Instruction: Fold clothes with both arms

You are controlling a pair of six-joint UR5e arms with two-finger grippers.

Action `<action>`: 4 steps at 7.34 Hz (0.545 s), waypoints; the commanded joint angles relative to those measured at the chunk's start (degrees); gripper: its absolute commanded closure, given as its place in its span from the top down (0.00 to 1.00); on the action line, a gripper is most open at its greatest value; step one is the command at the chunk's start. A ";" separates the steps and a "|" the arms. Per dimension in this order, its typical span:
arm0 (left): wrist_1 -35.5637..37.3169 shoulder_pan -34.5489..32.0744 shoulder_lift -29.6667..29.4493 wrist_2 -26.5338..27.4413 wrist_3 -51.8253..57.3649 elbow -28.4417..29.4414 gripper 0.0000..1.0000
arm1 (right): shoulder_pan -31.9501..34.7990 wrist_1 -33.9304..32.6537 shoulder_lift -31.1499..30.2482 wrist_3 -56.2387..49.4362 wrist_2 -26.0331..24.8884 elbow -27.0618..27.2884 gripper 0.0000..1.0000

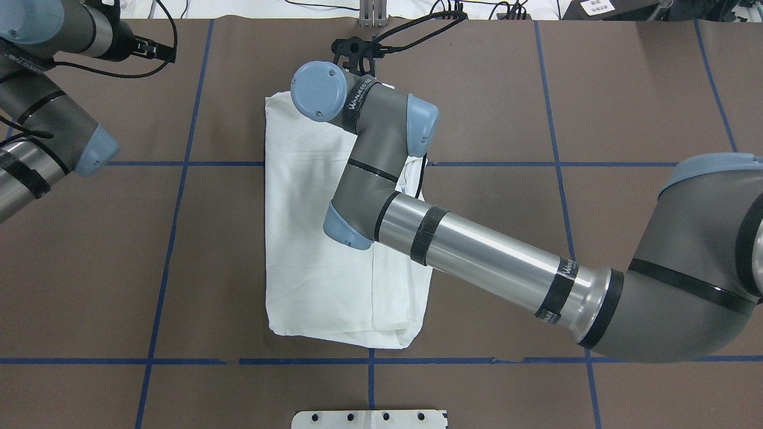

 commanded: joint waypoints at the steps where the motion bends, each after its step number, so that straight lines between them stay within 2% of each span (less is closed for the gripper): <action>1: 0.00 0.04 0.00 0.00 0.00 0.00 1.00 | 0.41 2.52 0.43 -1.02 -3.91 -5.38 1.00; 4: 0.00 0.12 1.04 0.00 0.09 -0.96 1.00 | -0.12 2.96 0.52 -0.94 -8.21 -6.27 1.00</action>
